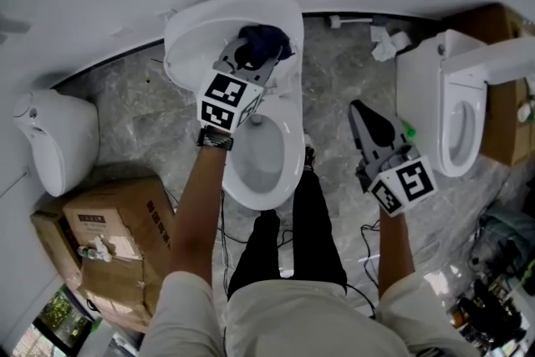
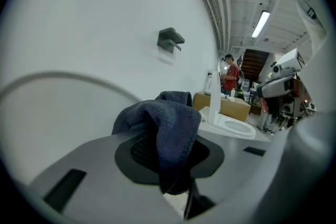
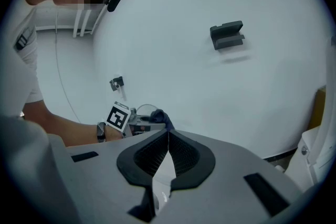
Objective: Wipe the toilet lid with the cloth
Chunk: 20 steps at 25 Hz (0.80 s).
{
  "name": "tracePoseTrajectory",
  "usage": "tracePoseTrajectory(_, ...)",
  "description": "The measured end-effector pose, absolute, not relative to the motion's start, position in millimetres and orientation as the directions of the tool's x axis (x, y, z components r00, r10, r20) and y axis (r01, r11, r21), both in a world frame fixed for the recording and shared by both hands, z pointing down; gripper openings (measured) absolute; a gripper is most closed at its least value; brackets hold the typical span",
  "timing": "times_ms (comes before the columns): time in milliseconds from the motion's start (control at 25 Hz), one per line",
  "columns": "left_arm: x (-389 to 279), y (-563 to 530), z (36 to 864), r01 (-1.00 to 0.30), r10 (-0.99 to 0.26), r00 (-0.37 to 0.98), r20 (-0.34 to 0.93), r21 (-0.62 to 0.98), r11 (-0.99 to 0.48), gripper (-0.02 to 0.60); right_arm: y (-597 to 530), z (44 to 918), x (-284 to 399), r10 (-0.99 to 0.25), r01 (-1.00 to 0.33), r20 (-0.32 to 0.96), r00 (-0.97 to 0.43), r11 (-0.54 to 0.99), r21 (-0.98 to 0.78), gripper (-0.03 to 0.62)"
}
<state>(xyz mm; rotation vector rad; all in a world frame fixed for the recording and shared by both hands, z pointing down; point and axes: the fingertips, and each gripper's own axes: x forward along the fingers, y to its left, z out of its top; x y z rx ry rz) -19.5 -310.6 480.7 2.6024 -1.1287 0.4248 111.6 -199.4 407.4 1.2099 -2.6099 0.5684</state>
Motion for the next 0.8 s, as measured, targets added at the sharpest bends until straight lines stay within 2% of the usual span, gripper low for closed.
tracePoseTrajectory(280,10.7,-300.5,552.1,-0.68,-0.552,0.711,0.437,0.226,-0.697,0.087,-207.5,424.7,127.4,-0.682,-0.767,0.352,-0.641,0.581,-0.272,0.029)
tracePoseTrajectory(800,31.3,-270.7,688.2,-0.657,-0.408,0.702,0.584,0.308,-0.688,0.086,-221.8,483.3,158.4,-0.627,-0.765,0.445,-0.64,0.578,-0.284,0.029)
